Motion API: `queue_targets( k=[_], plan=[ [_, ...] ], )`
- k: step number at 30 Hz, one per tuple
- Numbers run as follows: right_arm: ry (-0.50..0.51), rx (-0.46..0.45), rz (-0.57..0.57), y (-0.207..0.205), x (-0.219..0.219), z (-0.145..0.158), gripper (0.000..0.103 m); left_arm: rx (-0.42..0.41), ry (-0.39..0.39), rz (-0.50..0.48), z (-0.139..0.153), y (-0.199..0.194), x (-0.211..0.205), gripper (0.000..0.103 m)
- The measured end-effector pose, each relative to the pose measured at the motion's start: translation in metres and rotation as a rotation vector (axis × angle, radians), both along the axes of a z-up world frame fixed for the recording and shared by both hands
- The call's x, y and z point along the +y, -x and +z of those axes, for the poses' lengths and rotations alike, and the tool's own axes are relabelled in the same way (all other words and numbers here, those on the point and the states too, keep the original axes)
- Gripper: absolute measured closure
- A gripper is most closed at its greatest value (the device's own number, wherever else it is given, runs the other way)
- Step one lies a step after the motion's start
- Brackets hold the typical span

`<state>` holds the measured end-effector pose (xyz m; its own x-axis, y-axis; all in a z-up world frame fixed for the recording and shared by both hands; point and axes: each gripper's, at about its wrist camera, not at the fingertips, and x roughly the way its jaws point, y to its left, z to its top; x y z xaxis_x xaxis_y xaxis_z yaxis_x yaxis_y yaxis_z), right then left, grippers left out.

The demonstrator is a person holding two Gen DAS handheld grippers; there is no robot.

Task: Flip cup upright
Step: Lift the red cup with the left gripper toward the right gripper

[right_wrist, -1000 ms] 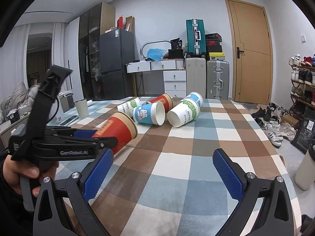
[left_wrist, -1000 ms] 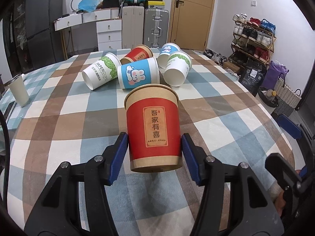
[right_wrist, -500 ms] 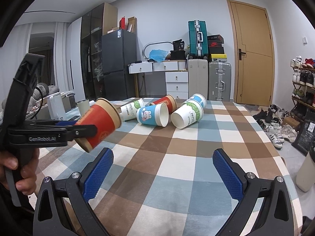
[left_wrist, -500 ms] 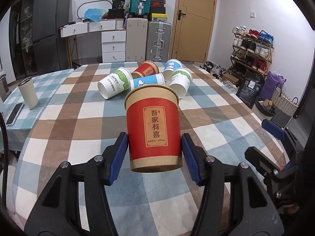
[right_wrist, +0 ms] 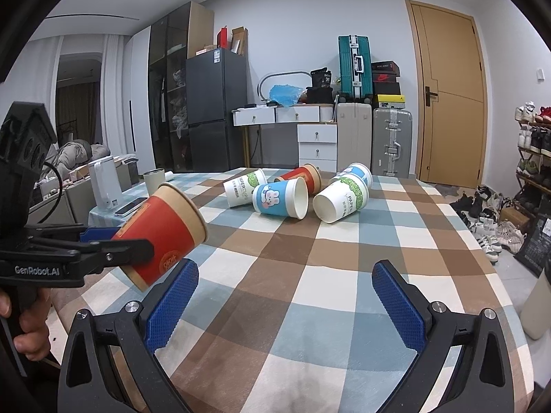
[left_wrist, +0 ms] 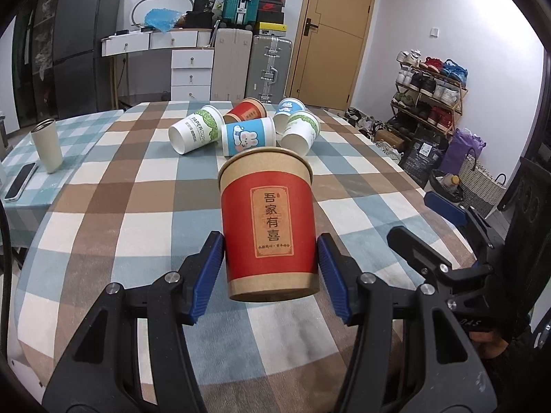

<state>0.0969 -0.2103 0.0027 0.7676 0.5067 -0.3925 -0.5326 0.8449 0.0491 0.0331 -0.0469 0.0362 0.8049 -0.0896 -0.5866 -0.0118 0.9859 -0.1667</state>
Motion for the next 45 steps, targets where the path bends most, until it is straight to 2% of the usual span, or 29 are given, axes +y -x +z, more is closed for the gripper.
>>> queue_targets(
  k=[6,12,27,29,31,33,36,39,45],
  plan=[
    [0.009,0.017,-0.008,0.004,-0.001,-0.003,0.0,0.012,0.055,-0.008,-0.013,0.01,0.001,0.049],
    [0.002,0.03,-0.021,0.007,-0.007,-0.006,0.0,0.072,0.106,-0.017,-0.032,0.004,-0.001,0.049],
    [0.016,0.038,-0.006,0.006,-0.001,-0.011,0.0,0.067,0.052,-0.031,-0.051,0.017,-0.017,0.049],
    [0.015,0.038,-0.007,0.006,-0.001,-0.011,0.0,0.077,0.054,-0.03,-0.052,0.015,-0.017,0.046],
    [0.012,0.038,-0.008,0.006,-0.001,-0.011,0.0,0.092,0.066,-0.028,-0.053,0.014,-0.015,0.036],
    [0.012,0.039,-0.009,0.006,-0.001,-0.011,0.0,0.093,0.076,-0.027,-0.052,0.014,-0.013,0.033],
    [0.004,0.041,-0.009,0.006,-0.002,-0.01,0.0,0.074,0.061,-0.014,-0.047,0.016,-0.009,0.02],
    [0.0,0.052,-0.004,0.005,-0.002,-0.008,0.0,0.054,0.059,-0.008,-0.041,0.02,-0.002,0.018],
    [0.01,0.064,-0.007,0.005,0.002,-0.005,0.0,-0.002,0.042,0.025,-0.029,0.029,0.015,0.001]
  ],
)
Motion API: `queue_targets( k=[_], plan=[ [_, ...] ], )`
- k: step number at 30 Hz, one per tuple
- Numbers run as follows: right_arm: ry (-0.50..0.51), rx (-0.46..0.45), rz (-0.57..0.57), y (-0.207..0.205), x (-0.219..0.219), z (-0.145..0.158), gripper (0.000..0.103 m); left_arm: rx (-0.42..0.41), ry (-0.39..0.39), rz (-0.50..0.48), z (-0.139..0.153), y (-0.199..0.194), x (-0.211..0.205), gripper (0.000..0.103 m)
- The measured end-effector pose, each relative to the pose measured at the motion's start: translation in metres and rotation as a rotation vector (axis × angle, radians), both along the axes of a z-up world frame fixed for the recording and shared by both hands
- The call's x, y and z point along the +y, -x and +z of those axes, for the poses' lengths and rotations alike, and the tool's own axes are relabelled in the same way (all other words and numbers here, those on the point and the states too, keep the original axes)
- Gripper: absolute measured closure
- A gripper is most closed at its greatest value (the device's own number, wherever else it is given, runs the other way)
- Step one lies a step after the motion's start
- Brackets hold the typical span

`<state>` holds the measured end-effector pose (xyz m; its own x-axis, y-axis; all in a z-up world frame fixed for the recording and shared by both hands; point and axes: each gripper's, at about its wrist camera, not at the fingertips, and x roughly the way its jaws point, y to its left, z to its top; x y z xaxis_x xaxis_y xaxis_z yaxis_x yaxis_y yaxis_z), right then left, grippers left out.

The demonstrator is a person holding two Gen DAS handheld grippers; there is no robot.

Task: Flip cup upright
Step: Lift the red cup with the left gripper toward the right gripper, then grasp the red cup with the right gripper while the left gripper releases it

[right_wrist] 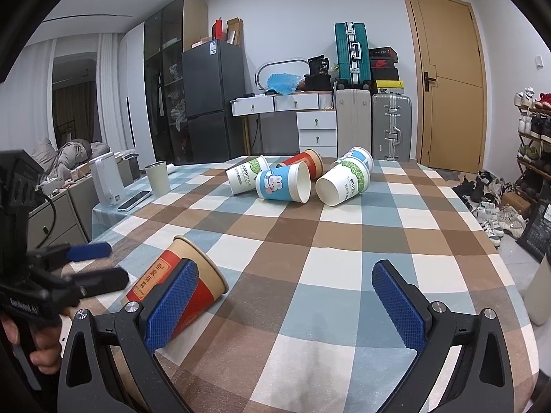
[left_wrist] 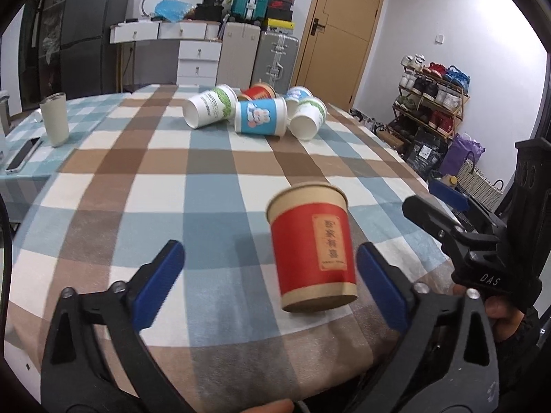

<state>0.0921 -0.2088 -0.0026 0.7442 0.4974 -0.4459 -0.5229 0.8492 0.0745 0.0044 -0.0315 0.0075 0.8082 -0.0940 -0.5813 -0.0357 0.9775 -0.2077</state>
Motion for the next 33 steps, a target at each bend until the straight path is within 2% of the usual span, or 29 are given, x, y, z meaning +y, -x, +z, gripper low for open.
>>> queue_targets(
  k=[6,9,15,20,28,33],
  plan=[
    [0.001,0.073,-0.006,-0.007,0.006,0.001,0.0,-0.062,-0.034,0.013,0.012,0.01,0.018,0.001],
    [0.007,0.11,-0.005,-0.01,0.01,0.002,0.0,-0.064,-0.053,0.025,0.013,0.011,0.025,0.001],
    [0.021,0.172,0.015,-0.01,0.022,0.002,0.0,-0.056,-0.092,0.043,0.008,0.008,0.037,0.001],
    [-0.006,0.254,0.055,-0.013,0.033,-0.002,0.0,-0.094,-0.139,0.049,0.002,0.008,0.038,0.001],
    [-0.028,0.352,0.075,-0.02,0.046,-0.007,0.0,-0.068,-0.183,0.042,-0.01,-0.001,0.033,0.001],
    [-0.047,0.413,0.076,-0.027,0.051,-0.01,0.0,-0.043,-0.176,0.038,-0.013,-0.004,0.033,0.001]
  ],
)
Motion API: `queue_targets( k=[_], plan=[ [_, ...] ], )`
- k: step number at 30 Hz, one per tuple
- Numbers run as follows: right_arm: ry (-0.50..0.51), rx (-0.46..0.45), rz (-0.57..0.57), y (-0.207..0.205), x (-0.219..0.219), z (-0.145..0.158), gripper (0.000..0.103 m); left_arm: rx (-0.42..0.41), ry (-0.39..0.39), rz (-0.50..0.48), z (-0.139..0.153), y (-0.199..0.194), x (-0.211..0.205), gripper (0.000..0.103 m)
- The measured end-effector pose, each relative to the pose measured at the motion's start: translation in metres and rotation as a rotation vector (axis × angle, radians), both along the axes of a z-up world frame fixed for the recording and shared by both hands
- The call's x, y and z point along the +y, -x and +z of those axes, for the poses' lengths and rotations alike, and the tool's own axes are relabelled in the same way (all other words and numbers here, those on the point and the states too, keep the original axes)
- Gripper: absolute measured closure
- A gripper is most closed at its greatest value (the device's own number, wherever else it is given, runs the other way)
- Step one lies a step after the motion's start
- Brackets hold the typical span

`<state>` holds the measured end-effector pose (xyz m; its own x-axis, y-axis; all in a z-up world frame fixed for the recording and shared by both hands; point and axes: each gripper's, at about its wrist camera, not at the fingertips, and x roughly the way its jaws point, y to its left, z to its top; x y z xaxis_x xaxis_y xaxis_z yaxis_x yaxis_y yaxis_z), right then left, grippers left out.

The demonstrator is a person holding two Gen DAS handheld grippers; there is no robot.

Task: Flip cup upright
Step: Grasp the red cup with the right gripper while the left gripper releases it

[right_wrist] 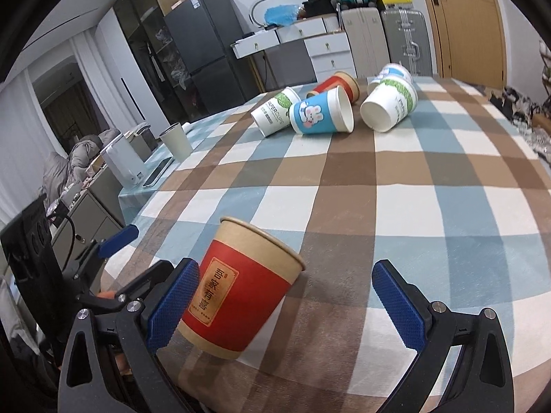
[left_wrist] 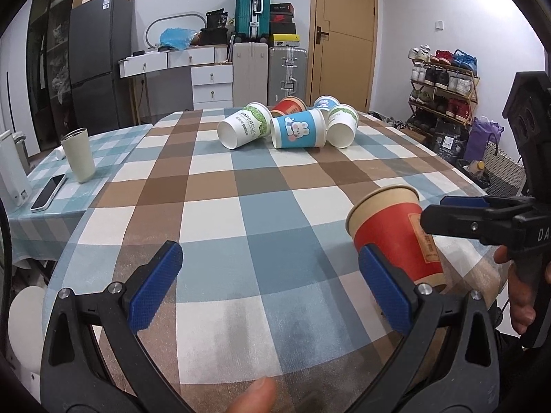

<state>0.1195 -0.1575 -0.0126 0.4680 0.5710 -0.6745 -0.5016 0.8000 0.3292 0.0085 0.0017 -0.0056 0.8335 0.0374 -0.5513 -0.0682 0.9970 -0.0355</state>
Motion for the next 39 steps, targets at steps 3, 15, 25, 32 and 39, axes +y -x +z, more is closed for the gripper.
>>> queue_targets(
  k=[3,15,25,32,39],
  plan=[
    [-0.02,0.041,0.01,-0.004,0.003,-0.002,0.0,0.012,-0.001,0.003,-0.002,-0.001,0.002,0.001],
    [-0.139,0.286,0.033,-0.027,0.011,-0.017,0.015,0.038,0.027,-0.014,-0.007,-0.005,0.003,0.001],
    [-0.156,0.337,0.028,-0.038,0.01,-0.017,0.029,0.044,0.022,-0.03,-0.009,-0.006,0.0,0.001],
    [-0.149,0.297,0.053,-0.031,0.008,-0.012,0.032,0.044,0.025,-0.031,-0.009,-0.006,0.0,0.001],
    [-0.142,0.133,0.059,-0.021,0.006,0.006,0.032,0.046,0.025,-0.03,-0.009,-0.006,0.001,0.001]
  ],
)
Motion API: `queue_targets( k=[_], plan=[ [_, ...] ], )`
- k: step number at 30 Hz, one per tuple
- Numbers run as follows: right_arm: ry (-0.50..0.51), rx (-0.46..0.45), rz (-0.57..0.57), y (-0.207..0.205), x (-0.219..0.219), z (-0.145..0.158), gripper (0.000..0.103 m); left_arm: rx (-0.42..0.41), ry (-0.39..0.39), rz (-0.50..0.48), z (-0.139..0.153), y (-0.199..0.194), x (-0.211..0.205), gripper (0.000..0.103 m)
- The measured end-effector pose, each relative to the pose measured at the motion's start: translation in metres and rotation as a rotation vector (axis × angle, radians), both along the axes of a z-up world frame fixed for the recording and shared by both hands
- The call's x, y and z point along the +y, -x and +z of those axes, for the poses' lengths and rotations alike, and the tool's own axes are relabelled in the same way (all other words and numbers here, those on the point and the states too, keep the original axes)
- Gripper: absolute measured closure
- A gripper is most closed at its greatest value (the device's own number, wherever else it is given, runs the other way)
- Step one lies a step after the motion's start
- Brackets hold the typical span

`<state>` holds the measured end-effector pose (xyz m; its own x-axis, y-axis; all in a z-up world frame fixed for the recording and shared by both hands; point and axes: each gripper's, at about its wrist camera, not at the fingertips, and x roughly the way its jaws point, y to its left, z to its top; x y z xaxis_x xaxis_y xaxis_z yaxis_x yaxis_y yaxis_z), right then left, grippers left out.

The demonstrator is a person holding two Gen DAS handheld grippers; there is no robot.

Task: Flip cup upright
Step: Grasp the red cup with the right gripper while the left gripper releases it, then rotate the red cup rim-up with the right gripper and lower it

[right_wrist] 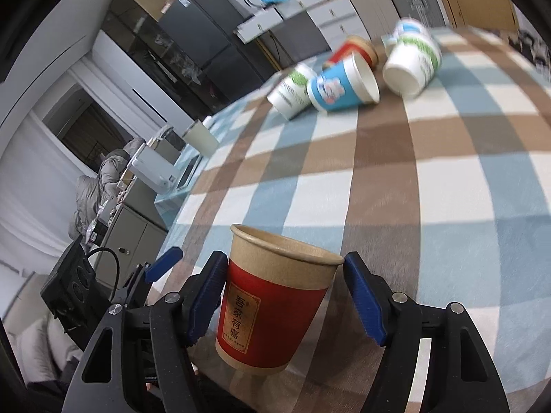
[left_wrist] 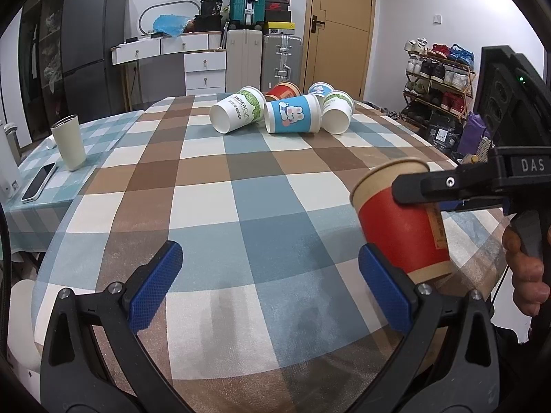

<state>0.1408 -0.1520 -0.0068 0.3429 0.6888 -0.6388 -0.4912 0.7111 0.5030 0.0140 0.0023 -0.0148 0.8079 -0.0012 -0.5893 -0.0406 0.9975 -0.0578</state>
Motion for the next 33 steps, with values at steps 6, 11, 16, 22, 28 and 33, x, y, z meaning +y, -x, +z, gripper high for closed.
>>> queue_targets(
  k=[6,11,16,22,28,33],
  plan=[
    [0.096,-0.255,-0.042,0.017,0.008,0.008,0.032,0.005,0.012,0.007,-0.002,0.0,0.001,0.001],
    [0.146,-0.396,-0.084,0.024,0.016,0.009,0.032,0.007,0.019,0.011,-0.003,-0.001,0.003,0.001],
    [0.194,-0.482,-0.108,0.022,0.028,0.011,0.032,0.008,0.019,0.012,-0.004,-0.001,0.003,0.001],
    [0.221,-0.484,-0.117,0.012,0.04,0.01,0.032,0.008,0.021,0.015,-0.006,-0.001,0.004,0.001],
    [0.266,-0.488,-0.122,0.006,0.049,0.008,0.032,0.009,0.021,0.013,-0.006,-0.001,0.004,0.001],
    [0.277,-0.478,-0.134,-0.002,0.052,0.008,0.032,0.011,0.022,0.014,-0.007,-0.002,0.005,0.001]
  ],
)
